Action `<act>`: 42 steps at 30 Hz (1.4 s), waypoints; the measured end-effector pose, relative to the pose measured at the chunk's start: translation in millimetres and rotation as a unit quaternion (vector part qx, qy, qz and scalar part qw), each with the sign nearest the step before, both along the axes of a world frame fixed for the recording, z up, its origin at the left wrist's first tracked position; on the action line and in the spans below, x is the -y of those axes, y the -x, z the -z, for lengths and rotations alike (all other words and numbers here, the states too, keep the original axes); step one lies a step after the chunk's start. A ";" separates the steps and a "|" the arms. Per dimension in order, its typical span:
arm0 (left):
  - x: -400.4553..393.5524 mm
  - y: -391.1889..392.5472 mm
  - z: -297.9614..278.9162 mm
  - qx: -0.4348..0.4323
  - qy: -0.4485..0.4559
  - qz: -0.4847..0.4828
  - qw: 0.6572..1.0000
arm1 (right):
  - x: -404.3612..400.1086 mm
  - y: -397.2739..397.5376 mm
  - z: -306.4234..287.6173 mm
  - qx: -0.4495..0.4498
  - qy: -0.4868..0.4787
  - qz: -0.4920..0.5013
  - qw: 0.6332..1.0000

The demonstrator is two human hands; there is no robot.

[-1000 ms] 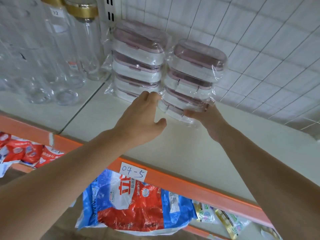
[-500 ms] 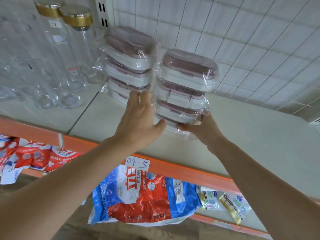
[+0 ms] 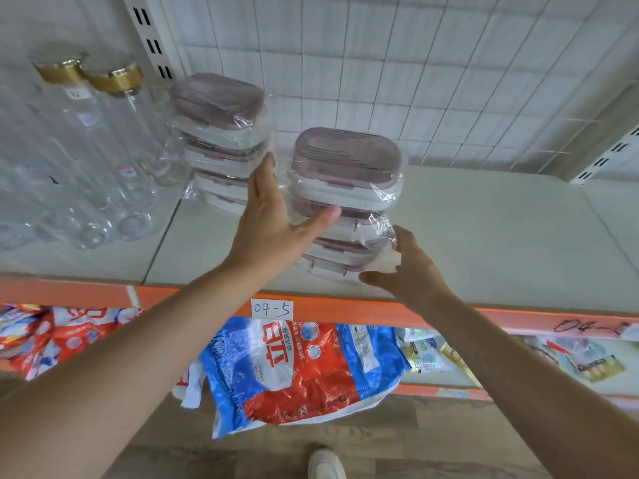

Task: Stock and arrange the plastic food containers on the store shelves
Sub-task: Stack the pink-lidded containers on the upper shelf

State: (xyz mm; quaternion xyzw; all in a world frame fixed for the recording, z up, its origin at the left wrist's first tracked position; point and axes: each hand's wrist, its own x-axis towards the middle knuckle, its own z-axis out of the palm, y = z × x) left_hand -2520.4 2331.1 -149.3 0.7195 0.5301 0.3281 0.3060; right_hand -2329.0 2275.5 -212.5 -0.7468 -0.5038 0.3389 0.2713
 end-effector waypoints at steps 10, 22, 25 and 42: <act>-10.9 -7.4 -16.3 0.027 -0.003 -0.002 1.000 | -1.0 -5.2 -77.5 -0.028 -0.123 -0.025 0.992; 13.5 -7.5 -25.4 -0.073 -0.097 0.085 0.989 | 11.7 1.3 -103.9 0.184 -0.124 -0.027 0.975; 14.6 -14.0 -30.9 -0.160 -0.086 0.142 0.973 | 21.9 0.3 -109.0 0.200 -0.127 -0.051 0.970; -11.0 -47.0 -29.7 -0.483 -0.143 0.214 0.837 | 102.4 -10.4 -44.8 0.119 0.044 0.025 0.992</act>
